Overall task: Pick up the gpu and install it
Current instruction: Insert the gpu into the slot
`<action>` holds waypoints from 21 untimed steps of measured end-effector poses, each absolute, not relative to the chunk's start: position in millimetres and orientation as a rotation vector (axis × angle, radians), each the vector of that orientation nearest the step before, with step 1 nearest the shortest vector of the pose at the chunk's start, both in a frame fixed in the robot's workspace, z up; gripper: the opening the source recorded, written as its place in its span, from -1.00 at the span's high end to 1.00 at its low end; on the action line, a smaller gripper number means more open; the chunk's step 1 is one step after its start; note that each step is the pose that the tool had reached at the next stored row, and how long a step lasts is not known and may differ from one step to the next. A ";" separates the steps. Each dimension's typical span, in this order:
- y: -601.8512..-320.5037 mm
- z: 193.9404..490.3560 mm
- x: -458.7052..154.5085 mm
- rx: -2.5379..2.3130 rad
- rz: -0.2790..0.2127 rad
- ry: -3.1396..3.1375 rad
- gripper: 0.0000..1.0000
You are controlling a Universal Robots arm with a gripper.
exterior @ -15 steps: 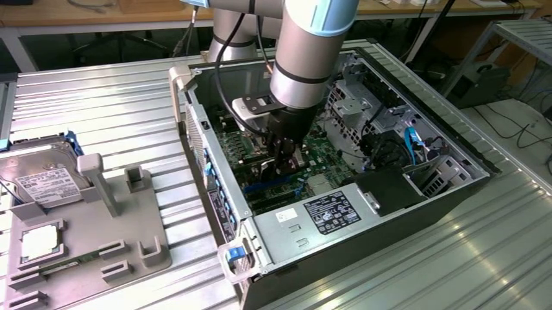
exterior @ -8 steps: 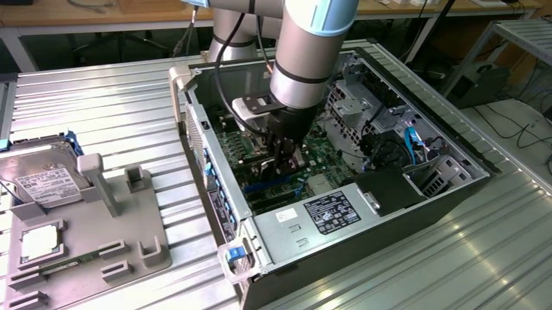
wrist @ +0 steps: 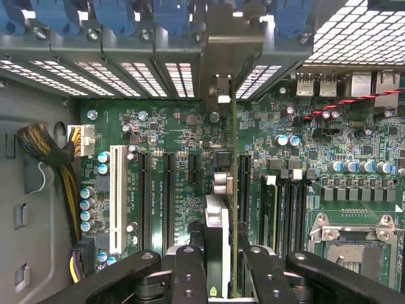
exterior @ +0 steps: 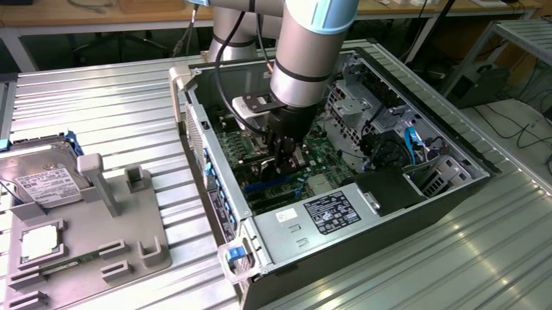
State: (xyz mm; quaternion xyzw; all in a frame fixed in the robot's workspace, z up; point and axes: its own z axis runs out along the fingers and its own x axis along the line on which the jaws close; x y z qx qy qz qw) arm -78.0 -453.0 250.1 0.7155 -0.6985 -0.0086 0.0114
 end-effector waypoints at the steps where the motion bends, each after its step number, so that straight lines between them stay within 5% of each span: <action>1: -453.0 250.1 -77.5 2.232 -0.027 -2.178 0.44; 21: -453.2 250.1 -73.5 2.245 -0.059 -2.194 0.44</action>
